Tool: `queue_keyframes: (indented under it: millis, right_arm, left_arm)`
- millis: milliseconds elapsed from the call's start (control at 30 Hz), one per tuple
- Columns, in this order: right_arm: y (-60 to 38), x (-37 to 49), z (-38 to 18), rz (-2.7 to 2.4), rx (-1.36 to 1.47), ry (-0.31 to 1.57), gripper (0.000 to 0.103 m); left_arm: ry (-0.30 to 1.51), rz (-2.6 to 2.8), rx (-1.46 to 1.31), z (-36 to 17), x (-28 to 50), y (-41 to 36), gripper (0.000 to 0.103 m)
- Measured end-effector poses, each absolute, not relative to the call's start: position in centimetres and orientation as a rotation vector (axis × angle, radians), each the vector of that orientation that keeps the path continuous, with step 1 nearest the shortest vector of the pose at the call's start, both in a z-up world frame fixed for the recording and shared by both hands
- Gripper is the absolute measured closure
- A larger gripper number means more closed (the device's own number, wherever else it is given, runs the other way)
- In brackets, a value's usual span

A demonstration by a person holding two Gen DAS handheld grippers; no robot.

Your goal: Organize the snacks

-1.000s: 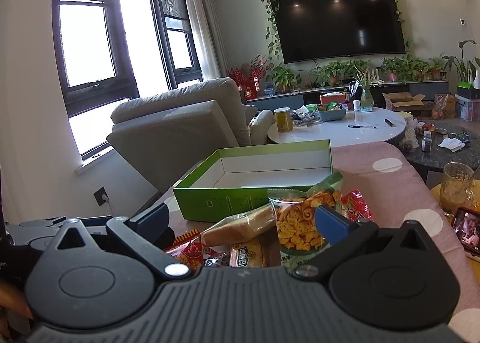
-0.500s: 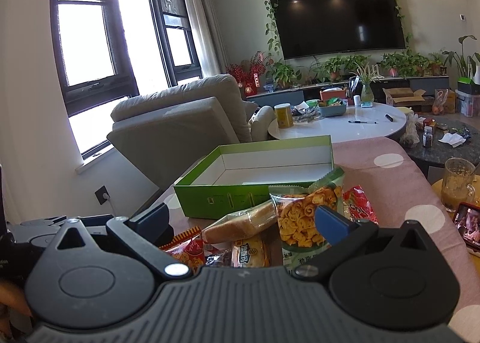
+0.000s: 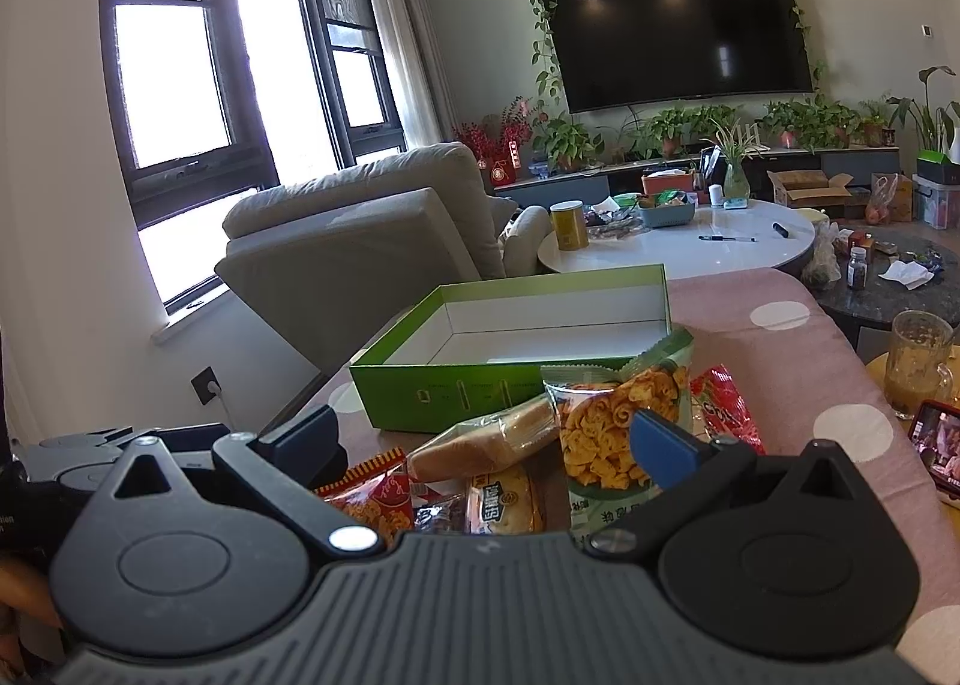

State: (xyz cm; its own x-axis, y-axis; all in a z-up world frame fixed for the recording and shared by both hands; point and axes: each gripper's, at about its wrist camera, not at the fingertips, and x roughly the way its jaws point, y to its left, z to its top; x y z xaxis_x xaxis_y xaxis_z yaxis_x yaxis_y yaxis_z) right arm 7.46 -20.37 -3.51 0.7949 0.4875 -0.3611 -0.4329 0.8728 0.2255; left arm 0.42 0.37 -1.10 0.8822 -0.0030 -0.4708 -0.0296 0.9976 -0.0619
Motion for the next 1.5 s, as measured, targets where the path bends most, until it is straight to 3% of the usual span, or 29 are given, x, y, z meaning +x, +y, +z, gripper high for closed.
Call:
queue_keyframes:
  millis: [1500]
  right_arm:
    - [-20.2, 7.5, -4.0, 0.521, 0.117, 0.474, 0.025]
  left_arm:
    - [0.506, 0.044, -0.077, -1.5, 0.3, 1.5, 0.001]
